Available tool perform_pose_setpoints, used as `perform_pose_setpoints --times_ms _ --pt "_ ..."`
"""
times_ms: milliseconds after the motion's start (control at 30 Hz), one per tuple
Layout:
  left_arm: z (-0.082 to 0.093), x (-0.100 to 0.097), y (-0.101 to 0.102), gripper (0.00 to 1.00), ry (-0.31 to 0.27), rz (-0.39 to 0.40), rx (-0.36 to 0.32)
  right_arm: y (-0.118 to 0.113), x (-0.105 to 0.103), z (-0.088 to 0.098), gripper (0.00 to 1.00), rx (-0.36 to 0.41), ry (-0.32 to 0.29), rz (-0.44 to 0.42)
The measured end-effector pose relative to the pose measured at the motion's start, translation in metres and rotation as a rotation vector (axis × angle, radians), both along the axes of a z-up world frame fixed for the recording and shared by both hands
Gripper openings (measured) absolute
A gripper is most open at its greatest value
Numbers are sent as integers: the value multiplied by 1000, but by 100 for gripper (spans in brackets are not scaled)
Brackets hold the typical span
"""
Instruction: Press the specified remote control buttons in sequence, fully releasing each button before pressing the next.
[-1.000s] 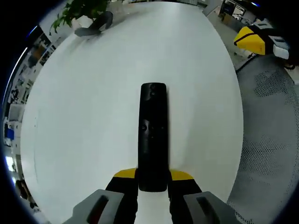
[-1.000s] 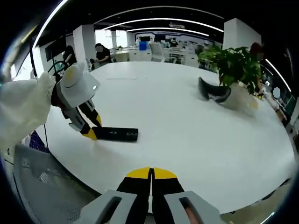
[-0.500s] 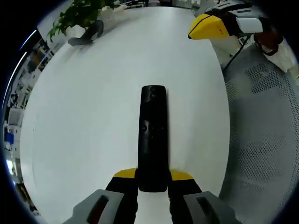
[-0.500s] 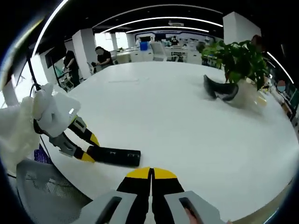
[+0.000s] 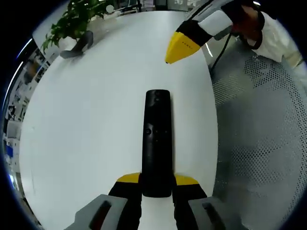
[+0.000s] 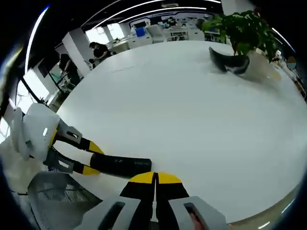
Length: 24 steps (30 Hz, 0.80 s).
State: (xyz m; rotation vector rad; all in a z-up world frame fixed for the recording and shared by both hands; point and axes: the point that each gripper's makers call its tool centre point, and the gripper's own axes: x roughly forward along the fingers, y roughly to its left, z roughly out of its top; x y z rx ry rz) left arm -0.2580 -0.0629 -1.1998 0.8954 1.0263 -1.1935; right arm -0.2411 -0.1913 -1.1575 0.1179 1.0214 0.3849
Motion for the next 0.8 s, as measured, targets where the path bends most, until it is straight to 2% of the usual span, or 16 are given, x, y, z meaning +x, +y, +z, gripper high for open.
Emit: perform_pose_setpoints --times_ms 133,267,367,633,667,733,800 --pt "0 -7 -2 23 2 -19 -6 8 -9 -8 0 23 63 34" --pt "1 -10 -4 23 5 -17 -15 15 -13 -11 0 22 83 65" --pt "1 -14 -5 23 9 -16 -25 21 -14 -11 0 11 68 102" --pt "2 -26 -11 23 5 -30 -21 21 -20 -17 0 -29 101 132" --pt "2 -27 -12 23 5 -30 -22 20 -21 -18 0 -28 112 125" --pt "2 -28 -12 23 3 -25 -22 17 -29 -22 0 -7 187 88" --pt "2 -31 -13 23 4 -23 -26 20 -31 -22 0 32 221 89"
